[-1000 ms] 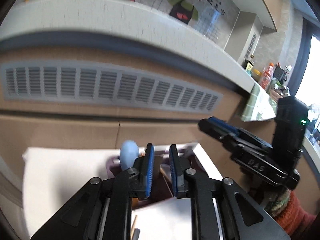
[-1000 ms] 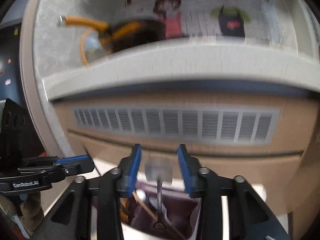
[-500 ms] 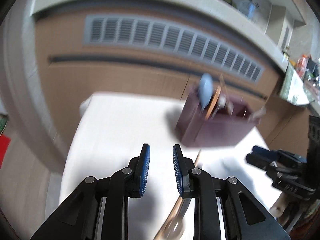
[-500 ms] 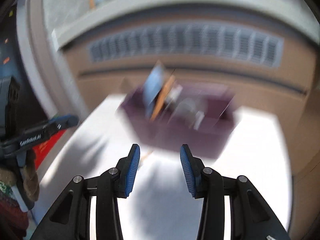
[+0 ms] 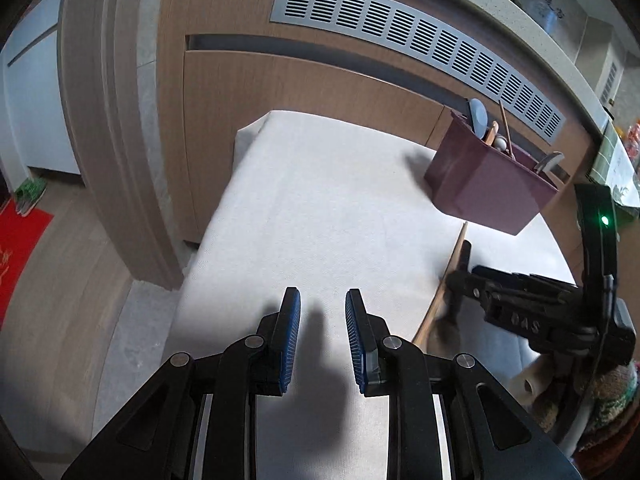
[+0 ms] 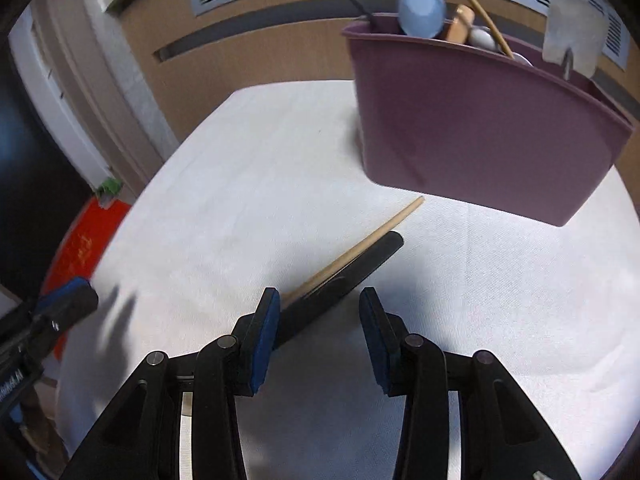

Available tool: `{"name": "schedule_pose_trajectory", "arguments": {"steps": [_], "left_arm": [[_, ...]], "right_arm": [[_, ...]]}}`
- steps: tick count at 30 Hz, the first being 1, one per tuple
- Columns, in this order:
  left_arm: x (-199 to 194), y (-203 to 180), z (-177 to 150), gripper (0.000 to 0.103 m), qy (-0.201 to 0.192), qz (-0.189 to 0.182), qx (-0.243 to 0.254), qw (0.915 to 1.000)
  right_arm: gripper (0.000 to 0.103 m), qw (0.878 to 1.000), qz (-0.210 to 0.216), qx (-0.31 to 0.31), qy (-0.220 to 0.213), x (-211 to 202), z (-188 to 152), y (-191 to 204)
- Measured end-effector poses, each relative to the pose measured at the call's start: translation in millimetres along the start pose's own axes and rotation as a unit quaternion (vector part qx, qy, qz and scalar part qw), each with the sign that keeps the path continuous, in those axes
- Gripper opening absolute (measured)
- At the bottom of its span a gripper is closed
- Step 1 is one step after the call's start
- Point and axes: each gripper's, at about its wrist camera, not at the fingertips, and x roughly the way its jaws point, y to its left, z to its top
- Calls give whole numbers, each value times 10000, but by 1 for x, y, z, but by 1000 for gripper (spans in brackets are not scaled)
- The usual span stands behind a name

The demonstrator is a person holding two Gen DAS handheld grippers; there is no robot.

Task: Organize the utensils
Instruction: 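Grasp the black-handled dark spoon with the right tool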

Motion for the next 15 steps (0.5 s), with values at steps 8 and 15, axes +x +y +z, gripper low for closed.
{"name": "schedule_pose_trajectory", "arguments": {"steps": [8, 15], "left_arm": [[6, -22, 8, 24, 101, -374, 150, 9991], [17, -46, 1, 24, 390, -712, 366, 9960]], "right_arm": [[35, 9959, -138, -893, 91, -33, -47, -15], [35, 9963, -345, -778, 117, -65, -79, -63]]}}
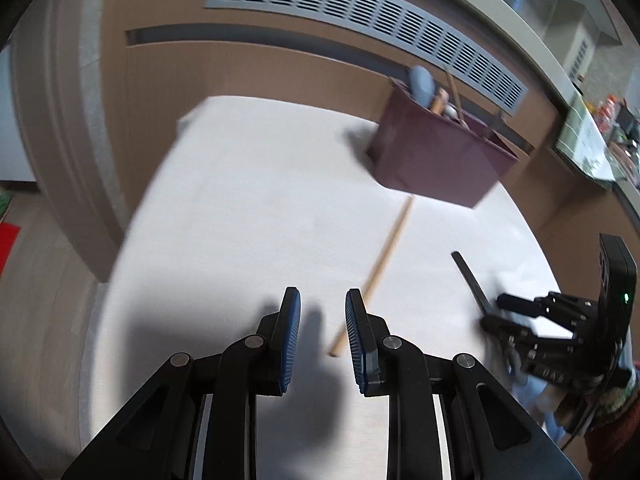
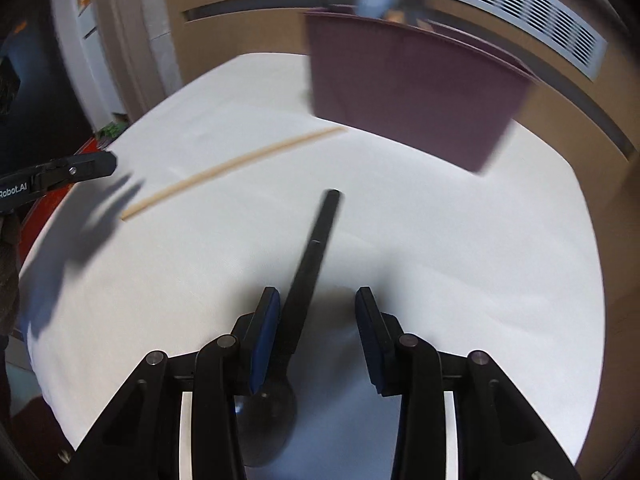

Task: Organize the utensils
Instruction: 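Grasp the black-handled dark spoon with the right tool, then grasp the remaining wooden chopstick with the left tool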

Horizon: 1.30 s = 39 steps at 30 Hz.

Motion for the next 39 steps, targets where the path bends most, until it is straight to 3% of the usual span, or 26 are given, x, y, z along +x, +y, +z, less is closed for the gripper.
{"name": "schedule_pose_trajectory", "arguments": {"steps": [6, 13, 15, 16, 20, 22, 23, 27, 31, 33, 36, 39], "left_arm": [[19, -24, -4, 24, 310, -275, 346, 9985], [37, -40, -1, 24, 501, -185, 618, 9967], [43, -42, 3, 24, 543, -108, 691, 9961], [48, -43, 4, 24, 610, -67, 726, 9955], [54, -54, 7, 24, 688, -64, 888, 9936], [63, -63, 5, 25, 1058, -448, 937, 9889], [66, -70, 4, 25, 1072, -470, 1018, 9879], [76, -90, 17, 25, 779, 29, 1425, 9867], [79, -95, 34, 25, 728, -94, 1674, 9831], [79, -91, 39, 25, 698, 111, 1778, 9815], [76, -75, 42, 25, 671, 321, 1538, 9853], [71, -57, 33, 25, 757, 281, 1226, 9892]], "right_arm": [[31, 9985, 0, 519, -191, -9, -15, -34], [34, 9980, -52, 459, -433, 11, 11, -19], [24, 9979, -87, 444, -467, 13, 15, -14], [12, 9979, -96, 433, -464, 13, 16, -14], [11, 9935, 249, 952, -566, 1, 9, -28], [11, 9918, 124, 1090, -658, -11, -3, -33], [11, 9907, 103, 1166, -700, -16, -9, -36], [11, 9856, -31, 1452, -869, -40, -31, -51], [11, 9826, -204, 1521, -1047, -58, -45, -63], [11, 9815, -205, 1568, -1083, -60, -48, -69], [11, 9785, -213, 1732, -1102, -61, -53, -76], [11, 9757, -149, 1899, -1084, -58, -59, -84]]}}
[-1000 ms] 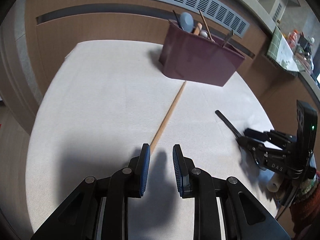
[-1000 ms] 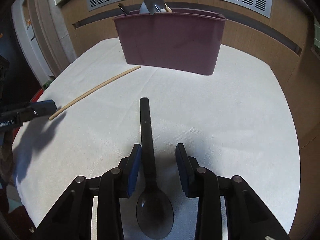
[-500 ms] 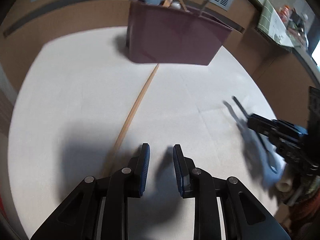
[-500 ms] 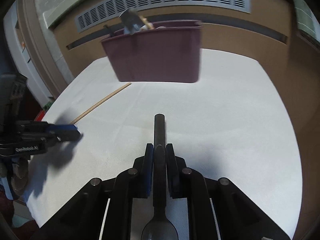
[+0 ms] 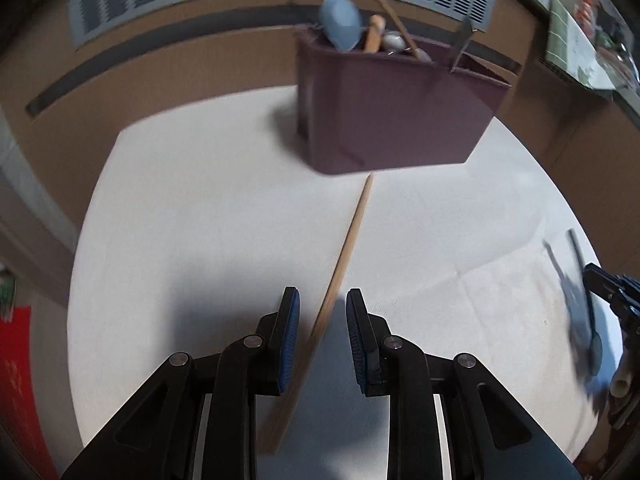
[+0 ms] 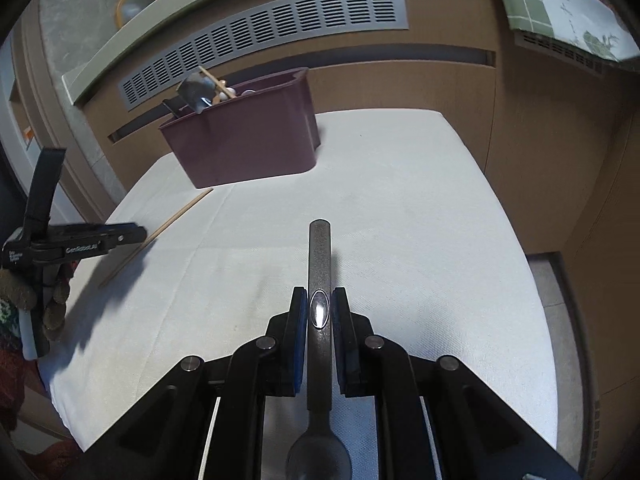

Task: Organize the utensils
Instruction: 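Grasp the remaining wooden chopstick with the left tool, then carry the chopstick and black-handled spoon over the maroon caddy and release them inside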

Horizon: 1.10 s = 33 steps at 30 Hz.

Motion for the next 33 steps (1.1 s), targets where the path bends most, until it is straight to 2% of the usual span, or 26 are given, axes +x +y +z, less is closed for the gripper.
{"name": "schedule_pose_trajectory", "arguments": {"steps": [2, 4, 7, 12, 18, 20, 22, 23, 26, 30, 33], "left_arm": [[2, 6, -10, 26, 183, -252, -157, 9994], [0, -2, -16, 27, 164, -318, 20, 9994], [4, -18, -14, 29, 200, -147, 303, 9992], [25, -33, 16, 28, 253, -19, 495, 9985], [37, -38, 38, 27, 432, -40, 697, 9966], [35, -42, 41, 24, 389, -1, 769, 9963], [31, -47, 37, 14, 357, -23, 847, 9958], [32, -49, 38, 9, 353, -46, 841, 9958], [29, -52, 38, 6, 377, 2, 721, 9967], [13, -53, 26, 6, 486, -486, 258, 9973], [-16, -54, 10, 6, 184, -740, -20, 9971]], "right_arm": [[11, 10000, 47, 69, 37, 3, -1, -2], [11, 9999, 86, 77, 57, 7, -1, 0], [11, 9999, 149, 35, 74, 10, -1, 5], [12, 9999, 90, 26, 99, 10, -4, 7], [14, 9995, -261, -30, 200, 9, -4, 0], [14, 9988, -391, -156, 261, 10, -3, 2], [14, 9979, -536, -253, 265, 8, -4, 4], [14, 9977, -569, -250, 271, 7, -4, 4], [14, 9980, -557, -149, 250, 0, -7, 1], [18, 9982, -537, -39, 245, -9, -11, -2], [19, 9984, -539, -40, 175, -15, -14, -4]]}}
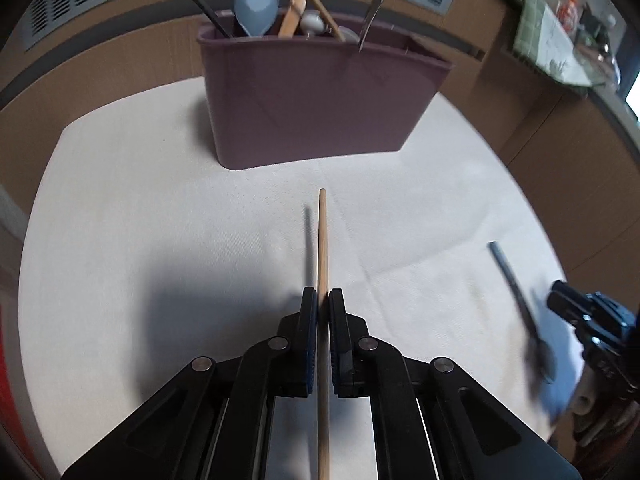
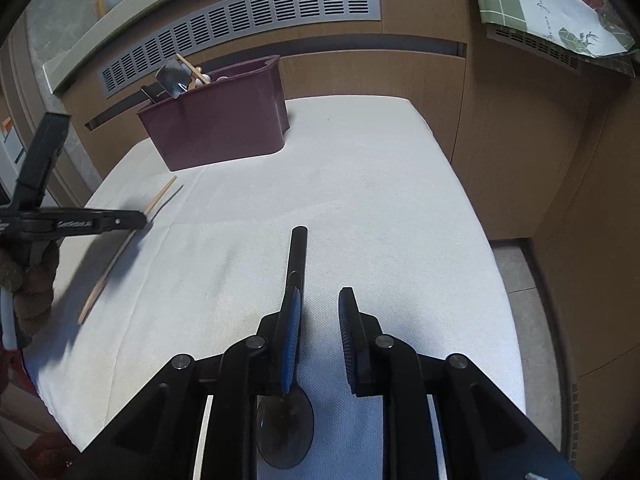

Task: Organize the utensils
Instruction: 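Carry the chopstick and black-handled spoon over the maroon caddy and release them inside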

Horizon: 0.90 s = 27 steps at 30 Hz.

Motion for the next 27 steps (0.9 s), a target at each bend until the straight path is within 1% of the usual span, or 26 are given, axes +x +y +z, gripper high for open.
{"name": "schedule_pose_trajectory", "arguments": {"steps": [3, 5, 7, 10, 12, 15, 17, 22, 23, 25, 27], "left_arm": [[-30, -1, -12, 6, -415, -277, -277, 9984], [-45, -2, -17, 6, -653, -359, -423, 9963], [-56, -2, -16, 6, -837, -445, -534, 9941], [-63, 2, -14, 6, -1005, -496, -603, 9919], [-71, 0, -17, 6, -1088, -511, -621, 9908], [-83, 8, -21, 6, -1189, -499, -648, 9895], [-91, 15, -30, 6, -1208, -492, -705, 9889], [-89, 24, -36, 6, -1157, -517, -881, 9880], [-89, 24, -37, 6, -1153, -508, -898, 9880], [-91, 25, -38, 6, -1172, -479, -917, 9877], [-94, 25, -40, 6, -1216, -456, -930, 9872]], "right_arm": [[19, 9999, 127, -41, -39, -5, -2, -2], [19, 9998, 172, -55, -55, -6, -2, -3], [19, 9998, 172, -30, -46, -6, -2, -4], [20, 9997, 227, 15, 16, -5, -2, -5], [21, 9997, 241, -43, 22, -5, -2, -4], [22, 9994, 319, -143, 23, -4, -3, -2], [22, 9991, 395, -68, 100, 2, -2, -3], [23, 9968, 686, 20, 415, 24, 4, 0], [23, 9968, 657, -25, 465, 29, 6, 4], [23, 9972, 412, -220, 582, 41, 12, 14], [23, 9973, 186, -458, 547, 47, 17, 24]]}}
